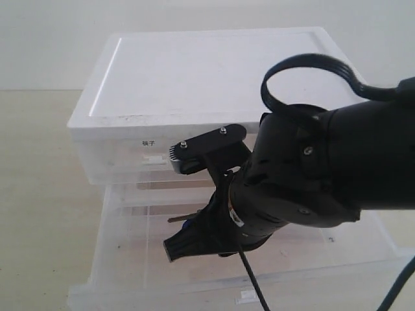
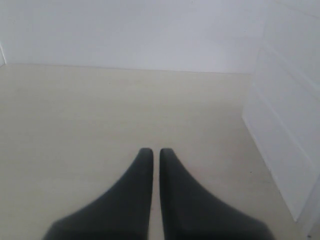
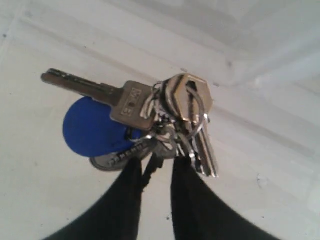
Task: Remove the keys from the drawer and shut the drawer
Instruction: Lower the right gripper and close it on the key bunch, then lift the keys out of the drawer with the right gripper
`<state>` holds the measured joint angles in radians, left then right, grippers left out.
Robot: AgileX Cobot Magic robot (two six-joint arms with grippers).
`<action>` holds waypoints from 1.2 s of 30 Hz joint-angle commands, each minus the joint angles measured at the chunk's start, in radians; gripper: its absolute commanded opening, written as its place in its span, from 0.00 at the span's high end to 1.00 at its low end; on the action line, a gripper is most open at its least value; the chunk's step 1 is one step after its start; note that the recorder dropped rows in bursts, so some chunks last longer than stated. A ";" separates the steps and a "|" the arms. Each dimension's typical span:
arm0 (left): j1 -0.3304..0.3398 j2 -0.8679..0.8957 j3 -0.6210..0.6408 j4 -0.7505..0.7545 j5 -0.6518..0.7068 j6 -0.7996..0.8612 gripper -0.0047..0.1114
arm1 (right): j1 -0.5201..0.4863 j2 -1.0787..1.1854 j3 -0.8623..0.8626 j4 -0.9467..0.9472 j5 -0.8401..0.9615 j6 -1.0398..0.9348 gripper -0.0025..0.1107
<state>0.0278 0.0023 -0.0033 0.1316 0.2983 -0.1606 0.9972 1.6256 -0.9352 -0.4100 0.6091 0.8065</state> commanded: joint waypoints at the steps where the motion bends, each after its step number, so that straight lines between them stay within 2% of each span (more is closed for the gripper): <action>1: 0.002 -0.002 0.003 -0.009 0.001 0.004 0.92 | -0.010 0.013 0.008 0.008 0.069 -0.039 0.98; 5: 0.002 -0.002 0.003 -0.009 0.001 0.004 0.92 | 0.015 0.000 0.008 0.069 0.076 -0.137 0.98; 11: 0.002 -0.002 0.003 -0.009 0.001 0.004 0.92 | 0.105 -0.057 0.008 0.026 0.077 -0.135 0.98; 18: 0.002 -0.002 0.003 -0.009 0.001 0.004 0.92 | 0.117 -0.066 0.008 -0.024 0.036 -0.130 0.98; 24: 0.002 -0.002 0.003 -0.009 0.001 0.004 0.92 | 0.117 -0.066 0.008 -0.275 -0.064 0.105 0.98; 29: 0.002 -0.002 0.003 -0.009 0.001 0.004 0.92 | 0.117 -0.050 0.008 -0.548 -0.035 0.406 0.98; 31: 0.002 -0.002 0.003 -0.009 0.001 0.004 0.92 | 0.117 -0.021 0.008 -0.594 -0.035 0.467 0.98; 36: 0.002 -0.002 0.003 -0.009 0.001 0.004 0.92 | 0.117 0.062 0.008 -0.594 -0.063 0.475 0.98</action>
<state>0.0278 0.0023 -0.0033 0.1316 0.2983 -0.1606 1.1150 1.6484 -0.9277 -0.9857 0.5544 1.2631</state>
